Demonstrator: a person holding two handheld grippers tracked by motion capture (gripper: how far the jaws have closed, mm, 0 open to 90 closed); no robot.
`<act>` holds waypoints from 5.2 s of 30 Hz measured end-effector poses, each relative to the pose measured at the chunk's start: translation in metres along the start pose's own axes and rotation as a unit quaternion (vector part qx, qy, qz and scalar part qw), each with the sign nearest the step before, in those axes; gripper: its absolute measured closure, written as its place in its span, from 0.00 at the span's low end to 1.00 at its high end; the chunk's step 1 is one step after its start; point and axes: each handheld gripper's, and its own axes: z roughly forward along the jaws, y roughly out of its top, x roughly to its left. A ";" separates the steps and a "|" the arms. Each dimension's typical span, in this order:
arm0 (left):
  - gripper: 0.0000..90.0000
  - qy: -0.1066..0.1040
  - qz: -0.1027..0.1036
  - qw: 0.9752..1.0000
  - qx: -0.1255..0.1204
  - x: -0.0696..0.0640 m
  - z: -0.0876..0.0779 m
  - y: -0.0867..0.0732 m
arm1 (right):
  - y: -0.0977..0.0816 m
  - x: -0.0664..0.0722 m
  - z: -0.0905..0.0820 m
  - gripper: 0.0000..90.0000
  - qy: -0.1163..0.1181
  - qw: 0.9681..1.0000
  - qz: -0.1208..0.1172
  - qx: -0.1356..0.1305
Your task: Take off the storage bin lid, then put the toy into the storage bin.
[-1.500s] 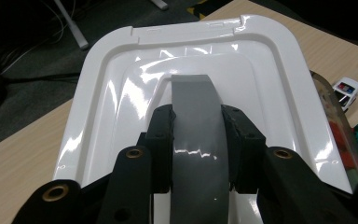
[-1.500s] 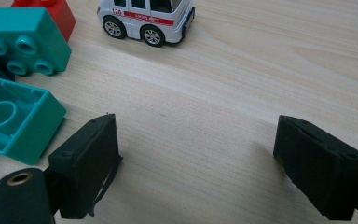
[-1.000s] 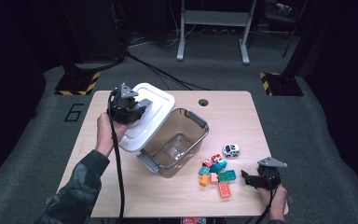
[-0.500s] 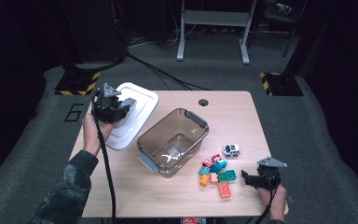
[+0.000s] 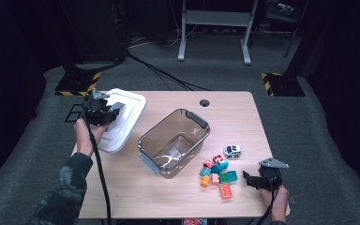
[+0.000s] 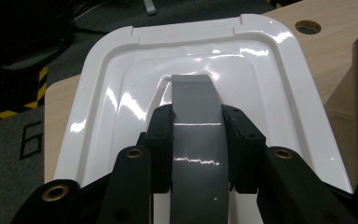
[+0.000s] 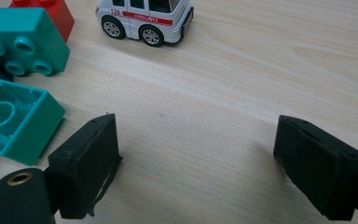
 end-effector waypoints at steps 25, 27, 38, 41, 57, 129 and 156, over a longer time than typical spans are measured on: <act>0.73 0.028 -0.045 0.997 0.053 0.023 0.047 -0.055 | 0.000 0.000 0.000 0.15 0.001 1.000 0.006 0.000; 0.73 0.032 -0.049 0.997 0.053 0.024 0.050 -0.059 | 0.000 0.000 0.000 0.15 0.000 1.000 0.006 0.000; 0.73 0.049 -0.077 0.993 0.074 0.027 0.074 -0.082 | 0.000 0.001 0.000 0.15 0.001 1.000 0.008 0.001; 0.73 0.056 -0.084 0.992 0.079 0.028 0.078 -0.086 | 0.000 0.000 0.000 0.15 0.001 1.000 0.007 0.001; 0.73 0.055 -0.125 0.985 0.109 0.039 0.094 -0.101 | 0.000 0.000 0.000 0.15 0.001 1.000 0.007 0.002; 0.00 -0.117 0.053 0.990 0.050 -0.095 0.008 -0.214 | 0.000 0.000 0.000 0.15 0.001 1.000 0.008 0.002; 0.00 -0.117 0.051 0.991 0.049 -0.095 0.012 -0.211 | 0.000 0.000 0.000 0.15 0.001 1.000 0.007 0.000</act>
